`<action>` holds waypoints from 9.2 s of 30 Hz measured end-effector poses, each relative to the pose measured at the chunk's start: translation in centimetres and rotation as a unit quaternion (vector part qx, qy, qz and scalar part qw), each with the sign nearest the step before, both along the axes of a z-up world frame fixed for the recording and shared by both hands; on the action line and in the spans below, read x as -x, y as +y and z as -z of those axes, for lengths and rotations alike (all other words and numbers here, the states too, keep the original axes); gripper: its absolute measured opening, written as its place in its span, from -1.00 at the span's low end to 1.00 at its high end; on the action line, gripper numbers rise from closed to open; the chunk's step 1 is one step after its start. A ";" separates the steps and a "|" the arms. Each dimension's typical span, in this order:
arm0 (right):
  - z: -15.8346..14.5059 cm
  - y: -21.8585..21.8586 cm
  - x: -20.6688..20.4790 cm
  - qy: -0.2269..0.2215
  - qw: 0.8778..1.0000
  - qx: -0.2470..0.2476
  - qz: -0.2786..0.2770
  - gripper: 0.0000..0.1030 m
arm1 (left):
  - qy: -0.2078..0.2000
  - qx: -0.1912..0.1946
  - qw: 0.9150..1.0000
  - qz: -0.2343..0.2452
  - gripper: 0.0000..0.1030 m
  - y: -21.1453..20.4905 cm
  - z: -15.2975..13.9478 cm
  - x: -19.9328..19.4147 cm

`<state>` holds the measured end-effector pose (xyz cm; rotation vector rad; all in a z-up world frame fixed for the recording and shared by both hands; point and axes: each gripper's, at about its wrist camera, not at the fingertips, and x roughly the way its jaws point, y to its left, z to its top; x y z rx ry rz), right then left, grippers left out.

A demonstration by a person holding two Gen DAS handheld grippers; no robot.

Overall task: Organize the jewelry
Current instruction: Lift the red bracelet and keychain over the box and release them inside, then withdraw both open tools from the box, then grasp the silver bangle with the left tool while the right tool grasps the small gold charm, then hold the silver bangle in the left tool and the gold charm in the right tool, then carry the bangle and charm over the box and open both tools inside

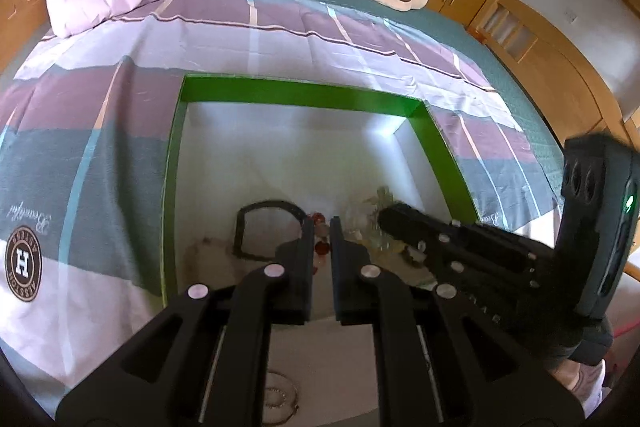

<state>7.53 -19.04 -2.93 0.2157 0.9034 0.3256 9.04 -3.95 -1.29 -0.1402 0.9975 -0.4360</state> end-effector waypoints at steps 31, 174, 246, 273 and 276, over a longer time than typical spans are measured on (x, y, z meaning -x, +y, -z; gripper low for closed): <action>5.3 -2.4 10.3 0.173 0.976 0.109 -0.071 -0.24 | 0.081 -0.141 0.986 0.038 -0.28 3.8 6.0 8.5; -0.5 -0.5 9.7 0.010 0.996 0.052 -0.068 -0.73 | -0.045 -0.171 0.984 0.000 0.16 2.3 2.1 10.6; 0.2 1.2 10.2 -0.017 0.996 0.052 -0.074 -0.73 | -0.083 -0.162 0.983 -0.036 0.17 2.4 1.6 10.0; -4.1 -1.6 0.2 -0.028 0.999 0.039 0.009 -0.73 | -0.074 -0.077 0.993 -0.050 0.16 2.6 -3.3 0.3; -2.3 -2.1 -2.4 0.016 0.998 0.047 0.025 -0.73 | -0.027 -0.061 0.997 -0.042 0.17 1.2 -2.0 -3.2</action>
